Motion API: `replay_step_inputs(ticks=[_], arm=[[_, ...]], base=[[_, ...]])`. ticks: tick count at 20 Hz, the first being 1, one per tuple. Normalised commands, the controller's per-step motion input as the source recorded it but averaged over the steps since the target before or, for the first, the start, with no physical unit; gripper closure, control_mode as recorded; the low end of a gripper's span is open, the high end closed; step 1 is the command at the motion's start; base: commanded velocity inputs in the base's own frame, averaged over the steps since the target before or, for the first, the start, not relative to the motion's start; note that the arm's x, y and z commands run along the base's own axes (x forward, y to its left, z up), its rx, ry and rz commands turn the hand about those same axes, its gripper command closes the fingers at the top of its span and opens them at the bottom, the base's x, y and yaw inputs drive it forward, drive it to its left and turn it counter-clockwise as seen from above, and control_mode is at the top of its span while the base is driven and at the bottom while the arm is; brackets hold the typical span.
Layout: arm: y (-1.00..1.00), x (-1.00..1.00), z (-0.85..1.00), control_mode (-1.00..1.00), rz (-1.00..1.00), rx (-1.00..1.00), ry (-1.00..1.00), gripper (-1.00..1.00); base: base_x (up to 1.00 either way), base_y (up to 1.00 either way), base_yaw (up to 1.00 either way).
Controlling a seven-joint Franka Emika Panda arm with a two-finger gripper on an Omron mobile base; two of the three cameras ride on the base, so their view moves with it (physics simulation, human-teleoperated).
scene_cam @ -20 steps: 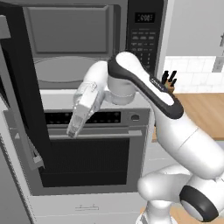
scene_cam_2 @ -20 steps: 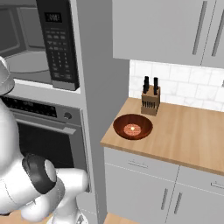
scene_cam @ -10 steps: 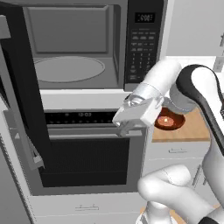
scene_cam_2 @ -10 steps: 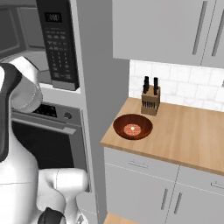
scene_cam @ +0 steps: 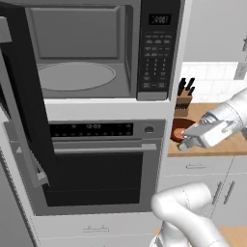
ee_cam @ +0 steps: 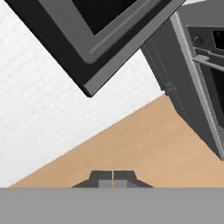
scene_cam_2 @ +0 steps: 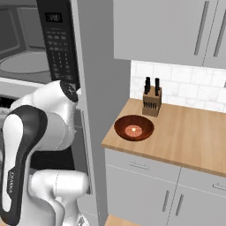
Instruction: Open the microwave, place the bowl with waffle inside the microwave, then close the microwave door and turn it on.
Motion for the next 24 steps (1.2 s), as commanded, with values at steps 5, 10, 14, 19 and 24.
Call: replay_step_inputs(ticks=[5,10,14,19,24], arm=[[-1.00,0.02,-0.15,-1.00,-0.59,0.00,0.31,1.00],[-1.00,0.14,-0.31,-1.00,-0.63,0.00,0.38,1.00],[-1.00,0.24,-0.32,-1.00,-0.62,-0.05,0.43,1.00],[-1.00,0.36,-0.38,-1.00,-0.54,-0.05,0.41,1.00],[-0.46,0.69,-0.47,-1.00,-0.45,-0.14,0.21,-1.00]], base=[[0.00,0.00,0.00],[0.00,0.00,0.00],[0.00,0.00,0.00],[0.00,0.00,0.00],[0.00,0.00,0.00]])
